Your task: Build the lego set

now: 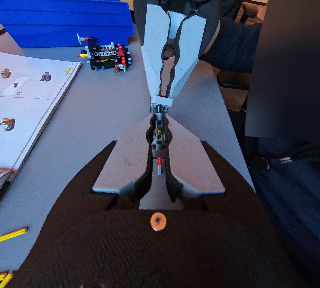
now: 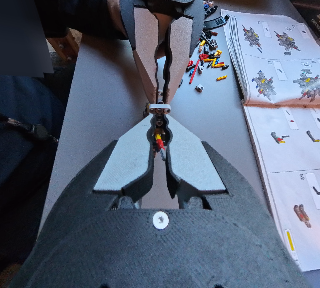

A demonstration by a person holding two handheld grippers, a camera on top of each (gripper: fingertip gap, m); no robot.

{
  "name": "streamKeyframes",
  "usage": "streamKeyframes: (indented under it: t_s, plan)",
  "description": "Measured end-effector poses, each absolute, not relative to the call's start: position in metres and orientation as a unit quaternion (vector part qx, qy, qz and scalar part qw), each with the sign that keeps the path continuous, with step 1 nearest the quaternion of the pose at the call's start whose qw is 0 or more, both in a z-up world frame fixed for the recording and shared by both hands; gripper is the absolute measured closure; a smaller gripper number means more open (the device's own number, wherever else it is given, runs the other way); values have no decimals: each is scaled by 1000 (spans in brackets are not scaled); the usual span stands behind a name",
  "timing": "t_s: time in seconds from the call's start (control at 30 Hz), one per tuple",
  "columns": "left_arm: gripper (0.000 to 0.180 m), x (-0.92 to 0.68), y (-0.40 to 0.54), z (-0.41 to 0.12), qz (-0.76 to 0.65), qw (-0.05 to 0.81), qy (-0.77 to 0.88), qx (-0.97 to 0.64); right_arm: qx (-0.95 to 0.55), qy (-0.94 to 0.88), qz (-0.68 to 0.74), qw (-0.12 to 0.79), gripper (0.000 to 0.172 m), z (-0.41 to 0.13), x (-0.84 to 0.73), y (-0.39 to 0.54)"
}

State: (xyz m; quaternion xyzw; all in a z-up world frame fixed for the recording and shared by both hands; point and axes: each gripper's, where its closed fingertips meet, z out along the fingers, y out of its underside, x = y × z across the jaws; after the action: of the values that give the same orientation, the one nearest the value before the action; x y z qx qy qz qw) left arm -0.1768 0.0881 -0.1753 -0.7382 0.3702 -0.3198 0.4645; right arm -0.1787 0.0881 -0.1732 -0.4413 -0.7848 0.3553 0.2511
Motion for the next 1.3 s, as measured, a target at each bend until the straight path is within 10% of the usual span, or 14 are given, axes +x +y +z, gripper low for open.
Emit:
streamKeyframes:
  t_s: [0.37,1.3]
  plan:
    - [175,-181,94,-177,-312,466,355,-748,-448,-702,533,151,168,-159,-182,89]
    - [175,-182,97,-177,-317,467,348,-748,-454,-789,403,94,168,-175,-181,96]
